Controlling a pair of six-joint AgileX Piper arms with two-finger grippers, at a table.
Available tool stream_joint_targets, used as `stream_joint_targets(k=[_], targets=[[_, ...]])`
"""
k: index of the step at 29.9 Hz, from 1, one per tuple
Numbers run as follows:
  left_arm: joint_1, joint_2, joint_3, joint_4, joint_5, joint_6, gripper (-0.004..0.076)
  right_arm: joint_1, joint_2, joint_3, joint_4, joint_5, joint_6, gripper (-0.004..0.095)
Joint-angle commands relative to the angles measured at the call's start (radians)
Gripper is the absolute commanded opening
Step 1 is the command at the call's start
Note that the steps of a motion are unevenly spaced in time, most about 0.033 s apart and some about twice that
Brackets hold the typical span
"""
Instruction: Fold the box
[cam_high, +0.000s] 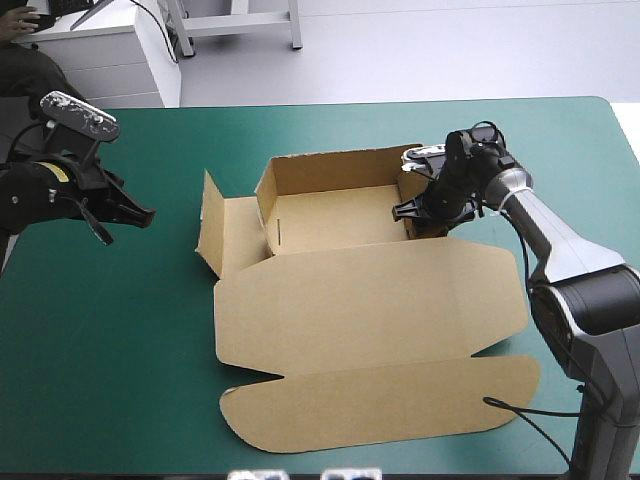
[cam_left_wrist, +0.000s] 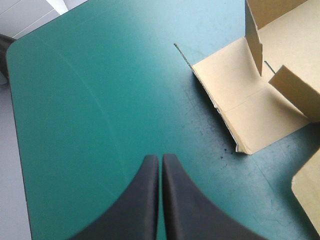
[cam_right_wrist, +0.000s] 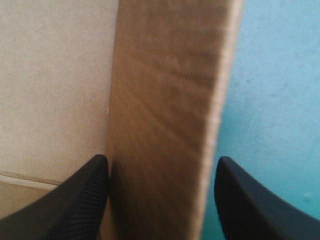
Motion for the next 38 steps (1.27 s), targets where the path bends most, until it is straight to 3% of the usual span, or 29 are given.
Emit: stream_joint_targets(k=[1,6,7,17,20,26,30,34,38], targets=[[-0.001,-0.025,-0.021,-0.016,-0.059,-0.010,0.0008,-0.004,-0.052,-0.029,0.046,-0.032,0.004,0.0370],[-0.001,-0.025,-0.021,-0.045,-0.065,-0.010,0.0008,-0.004,-0.056,-0.029,0.069,-0.031,0.004,0.0000],[-0.001,-0.025,-0.021,-0.045,-0.065,-0.010,0.0008,-0.004,-0.056,-0.029,0.069,-0.023,0.004,-0.0014],[-0.001,0.016,-0.021,-0.038,-0.061,-0.071,0.0008,-0.036,-0.182,-0.029,0.073,0.059,-0.068,-0.0019],[-0.001,0.032,-0.005,-0.005,-0.083,-0.074,0.0008,-0.082,-0.259,-0.029,0.116,0.105,-0.128,-0.0019],[-0.001,0.042,0.040,0.192,-0.128,-0.222,0.0008,-0.206,-0.419,-0.025,0.198,0.105,-0.194,-0.0019],[-0.001,0.040,0.046,0.226,-0.139,-0.233,0.0008,-0.275,-0.493,-0.025,0.224,0.105,-0.208,-0.0019],[0.003,0.040,0.067,0.202,-0.236,-0.253,0.0008,-0.284,-0.521,-0.025,0.245,0.105,-0.217,-0.0019],[0.070,0.061,0.121,0.033,-0.340,-0.237,0.0008,-0.284,-0.536,-0.025,0.265,0.105,-0.217,-0.0019]])
